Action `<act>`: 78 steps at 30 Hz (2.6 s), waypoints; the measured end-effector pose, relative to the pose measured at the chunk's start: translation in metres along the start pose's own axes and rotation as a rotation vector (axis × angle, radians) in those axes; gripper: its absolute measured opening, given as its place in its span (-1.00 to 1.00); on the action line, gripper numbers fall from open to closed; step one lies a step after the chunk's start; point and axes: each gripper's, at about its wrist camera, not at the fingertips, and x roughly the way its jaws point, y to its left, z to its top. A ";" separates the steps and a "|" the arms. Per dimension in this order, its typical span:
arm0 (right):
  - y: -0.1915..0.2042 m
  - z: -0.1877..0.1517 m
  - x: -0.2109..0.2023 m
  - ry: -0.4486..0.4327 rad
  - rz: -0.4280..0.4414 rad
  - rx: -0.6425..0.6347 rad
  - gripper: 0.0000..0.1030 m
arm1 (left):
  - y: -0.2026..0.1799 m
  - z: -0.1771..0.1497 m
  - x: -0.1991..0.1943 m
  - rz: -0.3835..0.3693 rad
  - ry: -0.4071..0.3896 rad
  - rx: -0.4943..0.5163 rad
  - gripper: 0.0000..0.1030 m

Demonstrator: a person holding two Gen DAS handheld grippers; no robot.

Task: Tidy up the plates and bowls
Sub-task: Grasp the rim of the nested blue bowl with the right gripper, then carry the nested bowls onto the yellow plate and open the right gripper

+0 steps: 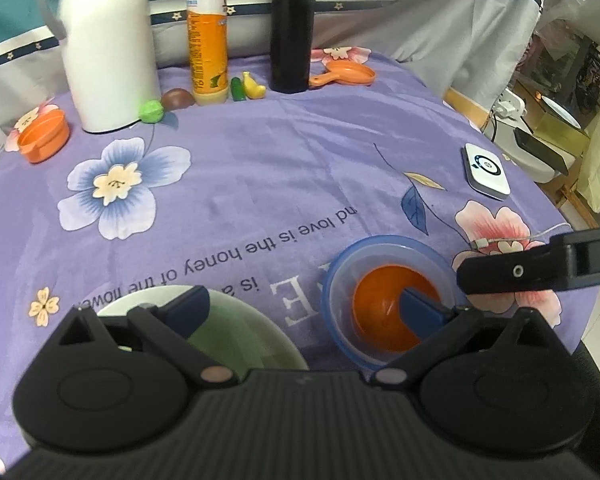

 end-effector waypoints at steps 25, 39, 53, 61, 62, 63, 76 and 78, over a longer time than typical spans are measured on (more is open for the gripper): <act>0.006 0.001 0.038 0.082 0.079 -0.015 -0.31 | -0.025 -0.003 0.031 -0.063 0.092 0.081 -0.20; 0.001 0.002 0.039 0.057 0.077 -0.019 -0.45 | -0.031 -0.003 0.041 -0.035 0.131 0.082 -0.21; 0.011 -0.001 0.033 0.031 0.046 -0.089 -0.50 | -0.030 -0.003 0.032 -0.034 0.122 0.034 -0.29; 0.021 0.004 0.022 0.034 0.052 -0.091 -0.50 | -0.022 0.006 0.012 -0.025 0.088 0.008 -0.32; 0.024 0.006 0.021 0.036 0.058 -0.091 -0.50 | -0.019 0.007 0.009 -0.022 0.083 -0.002 -0.32; 0.027 0.007 0.020 0.038 0.063 -0.091 -0.50 | -0.015 0.007 0.006 -0.019 0.078 -0.012 -0.32; 0.117 0.011 0.030 0.097 0.142 -0.231 -0.50 | 0.061 0.000 -0.044 0.089 0.032 -0.091 -0.32; 0.132 0.007 0.035 0.116 0.150 -0.253 -0.50 | 0.072 -0.005 -0.048 0.103 0.041 -0.103 -0.32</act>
